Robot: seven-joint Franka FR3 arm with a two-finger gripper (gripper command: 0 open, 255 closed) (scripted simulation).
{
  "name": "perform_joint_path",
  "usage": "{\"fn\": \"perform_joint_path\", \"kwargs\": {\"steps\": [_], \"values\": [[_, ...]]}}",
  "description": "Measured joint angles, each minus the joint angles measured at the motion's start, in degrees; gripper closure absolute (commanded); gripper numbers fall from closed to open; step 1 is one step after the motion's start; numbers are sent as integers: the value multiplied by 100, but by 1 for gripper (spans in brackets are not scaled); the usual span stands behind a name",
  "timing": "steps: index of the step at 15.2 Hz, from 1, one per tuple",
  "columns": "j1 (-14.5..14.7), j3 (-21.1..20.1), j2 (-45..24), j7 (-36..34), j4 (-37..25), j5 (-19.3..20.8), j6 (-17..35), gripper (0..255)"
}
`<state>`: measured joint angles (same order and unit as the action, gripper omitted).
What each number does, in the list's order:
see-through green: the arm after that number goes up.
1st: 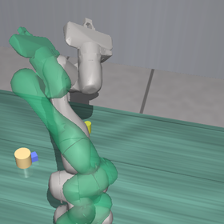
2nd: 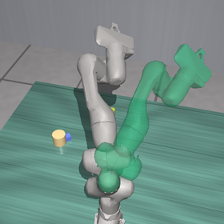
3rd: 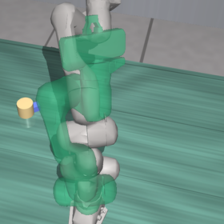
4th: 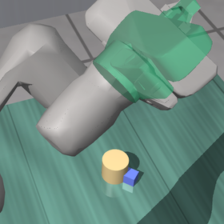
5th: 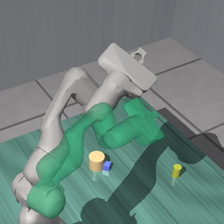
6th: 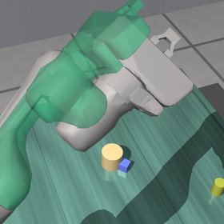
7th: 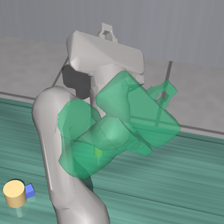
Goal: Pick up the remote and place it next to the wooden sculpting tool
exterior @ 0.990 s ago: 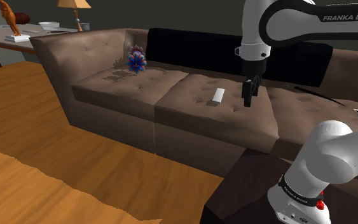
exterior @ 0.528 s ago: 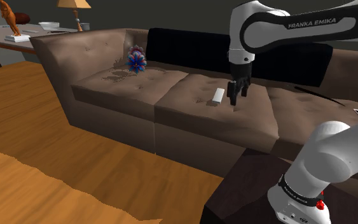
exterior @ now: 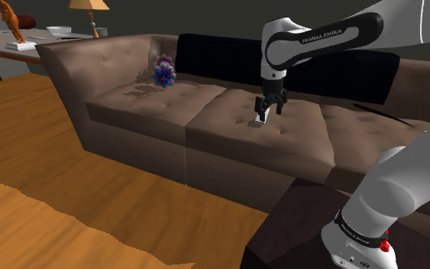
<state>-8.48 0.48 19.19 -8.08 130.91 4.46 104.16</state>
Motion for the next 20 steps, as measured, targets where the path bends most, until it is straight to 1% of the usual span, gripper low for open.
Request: {"fn": "perform_joint_path", "kwargs": {"steps": [3, 8, 14, 16, 17, 20], "values": [[-152, 105, -501, -257, -241, 9, 346, 0], [-381, 301, -1415, -645, -912, -24, 736, 0], [-648, 562, -2400, -1042, -1746, -152, 1059, 0], [-752, 657, -2779, -1135, -2105, -227, 1141, 0], [-812, 711, -2899, -1173, -2149, -257, 1243, 0], [-964, 832, -3435, -1337, -2677, -398, 1330, 0]]}}
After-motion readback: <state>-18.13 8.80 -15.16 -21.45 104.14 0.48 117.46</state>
